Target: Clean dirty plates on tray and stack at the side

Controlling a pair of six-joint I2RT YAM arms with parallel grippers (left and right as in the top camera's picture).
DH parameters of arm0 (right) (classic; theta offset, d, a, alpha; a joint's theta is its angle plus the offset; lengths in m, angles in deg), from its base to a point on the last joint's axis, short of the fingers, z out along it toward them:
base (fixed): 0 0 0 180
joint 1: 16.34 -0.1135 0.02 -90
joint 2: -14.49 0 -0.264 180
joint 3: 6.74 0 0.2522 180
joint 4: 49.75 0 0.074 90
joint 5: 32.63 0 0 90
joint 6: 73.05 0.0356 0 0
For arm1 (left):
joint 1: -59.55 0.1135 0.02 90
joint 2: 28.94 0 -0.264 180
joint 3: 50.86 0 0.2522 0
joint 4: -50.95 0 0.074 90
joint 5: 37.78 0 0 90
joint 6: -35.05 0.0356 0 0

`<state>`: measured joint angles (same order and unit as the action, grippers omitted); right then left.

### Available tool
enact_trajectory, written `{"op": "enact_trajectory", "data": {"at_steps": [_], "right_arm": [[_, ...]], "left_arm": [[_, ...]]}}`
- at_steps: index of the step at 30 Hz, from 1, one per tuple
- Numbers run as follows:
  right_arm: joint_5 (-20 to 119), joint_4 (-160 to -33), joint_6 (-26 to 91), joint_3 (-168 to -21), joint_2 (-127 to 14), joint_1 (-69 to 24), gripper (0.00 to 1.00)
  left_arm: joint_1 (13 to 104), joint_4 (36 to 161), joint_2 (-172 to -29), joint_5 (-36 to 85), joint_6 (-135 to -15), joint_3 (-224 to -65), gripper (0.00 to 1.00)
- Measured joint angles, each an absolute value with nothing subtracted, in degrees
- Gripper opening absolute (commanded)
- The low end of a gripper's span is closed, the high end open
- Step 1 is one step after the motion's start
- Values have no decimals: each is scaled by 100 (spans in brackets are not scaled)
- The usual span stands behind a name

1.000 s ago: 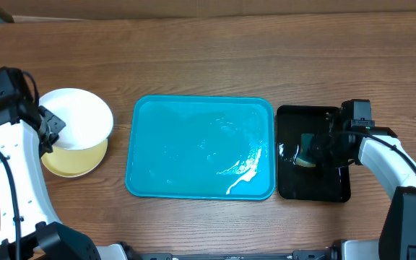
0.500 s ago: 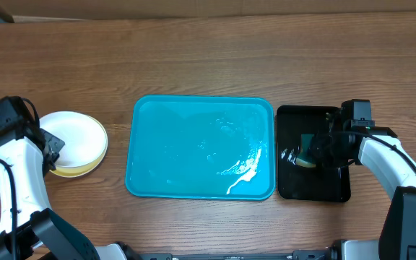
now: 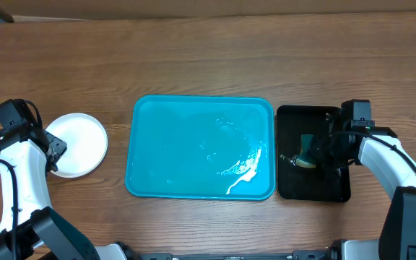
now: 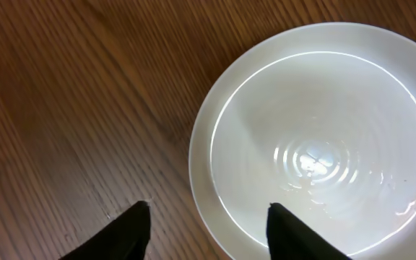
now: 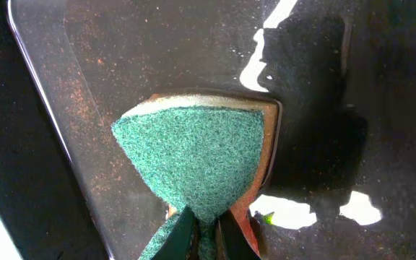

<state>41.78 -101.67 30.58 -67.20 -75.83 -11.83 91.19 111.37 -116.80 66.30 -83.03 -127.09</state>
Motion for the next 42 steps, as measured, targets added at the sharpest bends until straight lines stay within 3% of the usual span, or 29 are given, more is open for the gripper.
{"op": "enact_trajectory", "data": {"at_steps": [9, 17, 27, 28, 31, 33, 42], "right_arm": [[4191, -10145, 2994, -6720, -7583, -1183, 24], [4235, -10720, 2909, -7310, -7581, -1183, 41], [4322, -11454, 2644, -8287, -7336, -1705, 43], [4366, -11463, 2614, -8287, -7334, -1865, 48], [4661, -11397, 2581, -8285, -7334, -2409, 85], [4886, -11362, 2522, -8287, -7332, -2765, 100], [5140, -11710, 2677, -8287, -7225, -3017, 100]], "left_arm": [[9014, 11139, -11673, 5566, -7750, -12751, 69], [7888, 11135, -11223, 4908, -7101, -12972, 77], [6220, 11473, -11015, 4331, -6329, -13002, 100], [6133, 11528, -11015, 4254, -6261, -13002, 100], [5943, 11764, -11015, 4080, -6080, -13005, 100], [5914, 12024, -11015, 4021, -6030, -13005, 100], [5914, 13377, -11013, 3975, -6036, -13007, 100]]}}
